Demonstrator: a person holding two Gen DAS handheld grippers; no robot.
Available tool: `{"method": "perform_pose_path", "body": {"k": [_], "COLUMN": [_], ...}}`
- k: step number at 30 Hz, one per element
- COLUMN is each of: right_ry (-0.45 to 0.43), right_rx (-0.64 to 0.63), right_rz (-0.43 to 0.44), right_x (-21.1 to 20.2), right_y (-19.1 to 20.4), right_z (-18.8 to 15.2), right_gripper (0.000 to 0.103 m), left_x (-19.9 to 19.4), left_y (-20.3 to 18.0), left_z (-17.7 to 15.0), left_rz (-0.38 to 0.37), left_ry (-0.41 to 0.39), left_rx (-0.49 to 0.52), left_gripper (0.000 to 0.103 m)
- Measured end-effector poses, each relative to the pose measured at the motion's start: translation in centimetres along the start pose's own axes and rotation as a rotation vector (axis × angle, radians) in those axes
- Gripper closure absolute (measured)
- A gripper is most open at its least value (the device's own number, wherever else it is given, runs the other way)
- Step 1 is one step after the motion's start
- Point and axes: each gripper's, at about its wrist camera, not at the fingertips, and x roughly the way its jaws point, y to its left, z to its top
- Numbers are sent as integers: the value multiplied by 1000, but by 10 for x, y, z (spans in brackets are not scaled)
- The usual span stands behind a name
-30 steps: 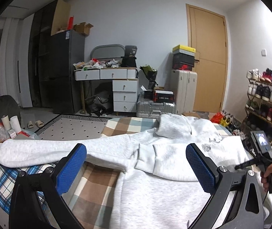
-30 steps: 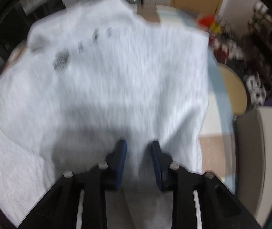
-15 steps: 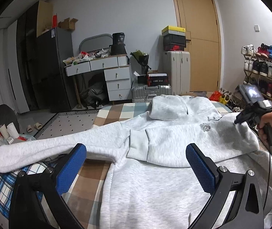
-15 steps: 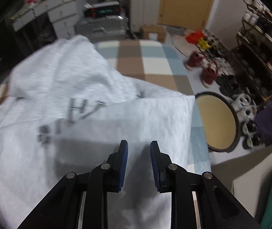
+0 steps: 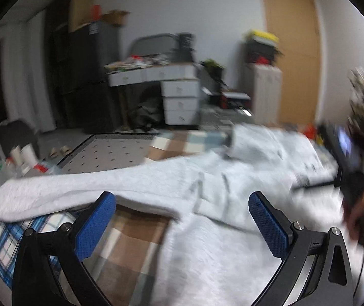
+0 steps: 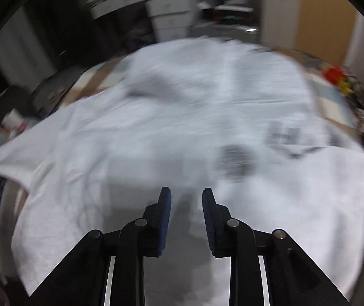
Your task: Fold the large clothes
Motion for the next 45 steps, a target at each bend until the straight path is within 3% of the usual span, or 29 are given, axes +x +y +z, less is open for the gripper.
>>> {"method": "perform_pose_path", "body": {"k": [2, 5, 6, 7, 9, 10, 13, 16, 17, 19, 21, 24, 27, 29, 31, 34, 37, 38, 40, 42, 43, 45], "right_ry": [26, 68, 29, 63, 82, 45, -21, 101, 31, 56, 89, 2, -113, -184, -240, -396, -480, -522, -602, -649, -685, -738], "right_rx": [-36, -104, -118, -119, -47, -5, 15, 70, 52, 0, 10, 55, 128, 182, 271, 354, 384, 403, 476, 552, 611, 701], "right_rz": [101, 36, 13, -5, 60, 108, 52, 68, 37, 6, 40, 50, 110, 114, 103, 121, 1, -21, -72, -107, -92, -39], "right_x": [22, 54, 53, 56, 53, 47, 45, 79, 76, 76, 67, 18, -43, -70, -98, -127, -150, -158, -178, -188, -193, -202], "right_y": [28, 65, 70, 73, 65, 60, 65, 64, 68, 85, 80, 68, 51, 43, 41, 43, 33, 29, 15, 3, -8, -23], "right_z": [2, -2, -1, 4, 8, 13, 24, 32, 32, 33, 22, -7, -63, -94, -128, -191, -221, -227, -242, -256, -264, -274], "right_gripper": [93, 93, 93, 94, 94, 94, 91, 94, 93, 90, 91, 90, 79, 45, 23, 18, 17, 11, 0, 0, 0, 0], "left_x": [-1, 2, 4, 5, 4, 4, 7, 11, 12, 13, 12, 12, 13, 17, 24, 36, 45, 47, 53, 61, 68, 79], "left_y": [16, 30, 32, 35, 38, 40, 41, 41, 40, 39, 40, 42, 38, 27, 10, -19, -48, -57, -94, -134, -166, -207], "left_z": [3, 3, 3, 3, 3, 5, 9, 10, 9, 8, 8, 6, 5, 3, 2, -2, -3, -2, 1, 0, -4, -11], "left_rz": [24, 32, 29, 30, 28, 24, 2, 6, -2, 0, -3, -22, -41, -67, -96, -163, -237, -256, -302, -369, -420, -452], "left_ry": [-11, 9, 20, 23, 13, 10, 5, 4, 7, 6, 8, 16, 35, 61, 93, 174, 241, 257, 308, 366, 399, 431], "left_rx": [-69, -130, -138, -150, -183, -197, -216, -207, -205, -186, -165, -165, -160, -139, -104, -34, -15, -3, 73, 182, 258, 343], "left_gripper": [1, 1, 1, 1, 1, 1, 1, 1, 1, 1, 1, 1, 1, 1, 1, 1, 1, 1, 1, 1, 1, 1]}}
